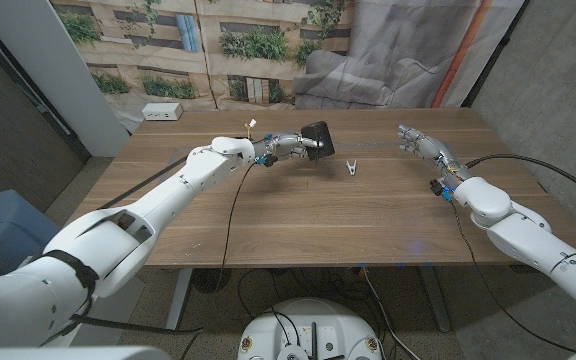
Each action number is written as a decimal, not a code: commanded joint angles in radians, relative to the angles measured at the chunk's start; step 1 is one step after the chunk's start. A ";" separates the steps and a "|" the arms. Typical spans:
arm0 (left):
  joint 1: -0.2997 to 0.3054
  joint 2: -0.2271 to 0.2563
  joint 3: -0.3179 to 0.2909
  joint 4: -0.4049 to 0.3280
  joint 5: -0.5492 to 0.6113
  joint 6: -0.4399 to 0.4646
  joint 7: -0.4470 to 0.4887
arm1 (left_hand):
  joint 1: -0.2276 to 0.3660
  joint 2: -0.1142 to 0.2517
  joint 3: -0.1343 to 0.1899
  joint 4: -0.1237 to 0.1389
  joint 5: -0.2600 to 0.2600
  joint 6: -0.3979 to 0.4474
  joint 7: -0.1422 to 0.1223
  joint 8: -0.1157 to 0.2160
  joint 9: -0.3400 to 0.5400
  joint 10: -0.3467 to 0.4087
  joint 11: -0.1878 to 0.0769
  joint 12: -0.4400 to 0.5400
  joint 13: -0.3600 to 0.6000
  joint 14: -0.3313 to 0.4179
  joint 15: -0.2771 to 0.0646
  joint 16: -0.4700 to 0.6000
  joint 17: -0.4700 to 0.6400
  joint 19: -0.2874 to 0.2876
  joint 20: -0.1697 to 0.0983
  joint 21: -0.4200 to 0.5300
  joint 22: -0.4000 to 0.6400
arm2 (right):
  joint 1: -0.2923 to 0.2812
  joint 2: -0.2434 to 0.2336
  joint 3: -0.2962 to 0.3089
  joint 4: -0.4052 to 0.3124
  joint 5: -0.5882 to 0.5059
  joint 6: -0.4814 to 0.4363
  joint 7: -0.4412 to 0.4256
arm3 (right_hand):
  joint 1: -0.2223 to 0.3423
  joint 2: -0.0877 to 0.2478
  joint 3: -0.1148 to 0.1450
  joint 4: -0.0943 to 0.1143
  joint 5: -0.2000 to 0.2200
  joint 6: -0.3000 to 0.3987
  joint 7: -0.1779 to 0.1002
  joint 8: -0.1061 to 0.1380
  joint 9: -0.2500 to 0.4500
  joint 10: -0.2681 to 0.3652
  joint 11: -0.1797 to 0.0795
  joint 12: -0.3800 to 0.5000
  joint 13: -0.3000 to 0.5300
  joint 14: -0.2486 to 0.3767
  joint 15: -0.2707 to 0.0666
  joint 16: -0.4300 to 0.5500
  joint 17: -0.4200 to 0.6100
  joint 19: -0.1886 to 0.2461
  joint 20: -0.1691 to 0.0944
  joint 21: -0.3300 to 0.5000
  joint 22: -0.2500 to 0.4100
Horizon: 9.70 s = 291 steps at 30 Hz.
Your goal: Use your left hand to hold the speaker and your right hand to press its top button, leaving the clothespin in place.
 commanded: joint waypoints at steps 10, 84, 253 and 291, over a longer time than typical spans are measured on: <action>0.067 0.028 0.001 -0.093 -0.089 0.087 -0.022 | 0.090 0.277 0.025 0.007 0.009 0.222 -0.077 0.095 0.004 0.188 -0.177 0.013 0.091 0.124 -0.227 0.000 0.008 0.007 -0.149 0.001 0.006 | 0.005 -0.096 -0.005 -0.055 -0.074 -0.029 0.067 | 0.060 -0.056 0.001 -0.061 -0.004 -0.023 -0.001 -0.006 0.005 -0.002 -0.013 0.001 0.006 0.000 0.010 -0.009 -0.010 0.007 0.002 -0.004 0.002; 0.073 -0.034 0.019 -0.043 -0.202 0.180 -0.089 | 0.032 0.302 0.060 0.005 0.006 0.233 -0.061 0.113 -0.010 0.209 -0.171 -0.004 0.118 0.143 -0.226 -0.017 0.013 0.007 -0.138 -0.005 0.007 | 0.190 -0.180 -0.164 -0.295 -0.355 -0.318 0.267 | 0.047 -0.127 -0.046 -0.035 0.007 -0.272 0.022 -0.025 0.009 -0.282 -0.007 -0.022 0.006 -0.226 0.080 -0.035 -0.030 -0.256 0.033 -0.014 0.004; 0.002 -0.124 0.045 0.144 -0.140 0.105 -0.216 | -0.002 0.297 0.110 -0.002 0.001 0.262 -0.069 0.136 -0.017 0.261 -0.163 -0.038 0.148 0.175 -0.226 -0.021 0.040 0.017 -0.143 -0.006 0.008 | 0.350 -0.062 -0.354 -0.231 -0.584 -0.448 0.397 | 0.067 -0.101 -0.046 -0.047 0.021 -0.349 -0.001 -0.009 0.009 -0.342 -0.007 -0.006 0.006 -0.249 0.084 -0.014 -0.042 -0.227 0.034 0.002 0.003; 0.014 -0.115 0.040 0.131 -0.146 0.111 -0.209 | -0.001 0.296 0.115 -0.002 0.000 0.263 -0.067 0.138 -0.017 0.264 -0.164 -0.044 0.148 0.178 -0.225 -0.022 0.043 0.018 -0.143 -0.005 0.008 | 0.314 -0.102 -0.262 -0.284 -0.471 -0.387 0.369 | 0.065 -0.101 -0.050 -0.044 0.022 -0.346 0.001 -0.007 0.009 -0.340 -0.008 -0.002 0.005 -0.249 0.084 -0.013 -0.043 -0.228 0.034 -0.001 0.003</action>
